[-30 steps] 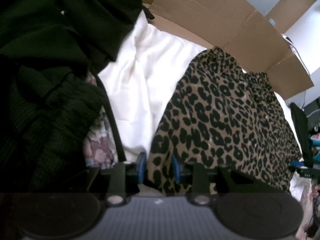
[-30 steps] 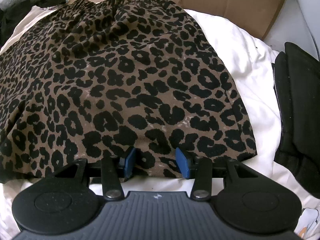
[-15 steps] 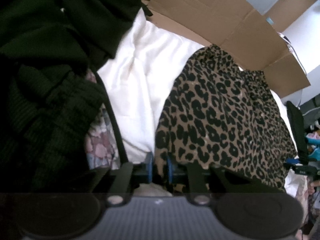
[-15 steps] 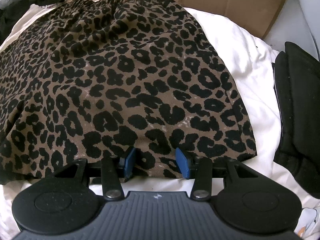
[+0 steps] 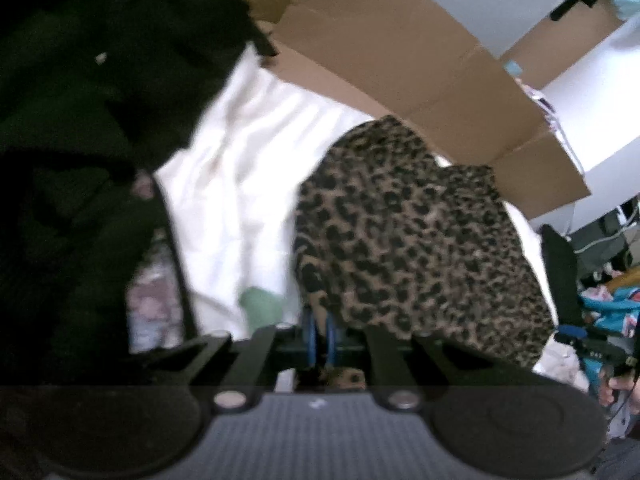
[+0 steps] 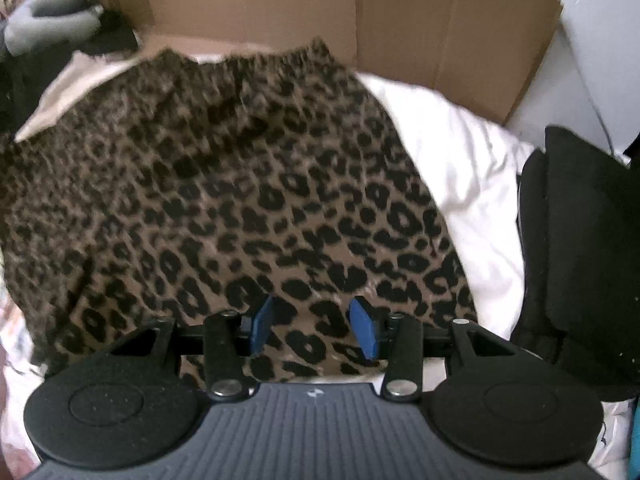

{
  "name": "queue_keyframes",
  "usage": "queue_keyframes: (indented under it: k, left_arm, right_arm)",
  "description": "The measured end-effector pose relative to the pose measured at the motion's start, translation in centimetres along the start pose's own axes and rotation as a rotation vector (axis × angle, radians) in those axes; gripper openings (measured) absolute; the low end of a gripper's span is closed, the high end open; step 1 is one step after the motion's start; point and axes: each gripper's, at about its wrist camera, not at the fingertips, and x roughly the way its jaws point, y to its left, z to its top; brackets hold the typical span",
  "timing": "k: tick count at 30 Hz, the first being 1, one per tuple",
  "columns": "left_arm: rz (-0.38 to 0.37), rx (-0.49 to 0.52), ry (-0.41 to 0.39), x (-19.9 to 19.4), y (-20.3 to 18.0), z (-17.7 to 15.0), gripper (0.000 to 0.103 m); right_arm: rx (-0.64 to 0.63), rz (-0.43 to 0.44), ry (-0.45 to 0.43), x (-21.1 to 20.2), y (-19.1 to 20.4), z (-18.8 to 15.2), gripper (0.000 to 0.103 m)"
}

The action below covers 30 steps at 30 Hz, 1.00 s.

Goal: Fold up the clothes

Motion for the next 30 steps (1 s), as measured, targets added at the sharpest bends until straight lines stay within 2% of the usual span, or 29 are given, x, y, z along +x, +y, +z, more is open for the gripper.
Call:
queue_keyframes:
  k: [5, 11, 17, 21, 25, 30]
  left_arm:
    - [-0.068, 0.044, -0.006, 0.3, -4.3, 0.4, 0.006]
    - [-0.124, 0.062, -0.001, 1.3, -8.5, 0.5, 0.006]
    - [-0.183, 0.09, 0.031, 2.7, -12.7, 0.0, 0.006]
    - [-0.189, 0.118, 0.054, 3.9, -15.7, -0.8, 0.006]
    - [-0.192, 0.14, 0.081, 5.4, -18.5, -0.8, 0.006]
    - [-0.175, 0.195, 0.105, 7.0, -21.6, 0.6, 0.006]
  right_arm:
    - [-0.008, 0.011, -0.054, -1.7, 1.2, 0.6, 0.052]
    - [-0.069, 0.089, -0.077, -1.9, 3.8, 0.5, 0.054]
    - [-0.044, 0.198, -0.069, -1.8, 5.9, 0.4, 0.054]
    - [-0.017, 0.25, -0.104, -2.4, 7.7, 0.7, 0.054]
    - [-0.093, 0.281, -0.154, -3.1, 9.6, 0.6, 0.054]
    - [-0.011, 0.32, -0.178, -3.2, 9.2, 0.4, 0.054]
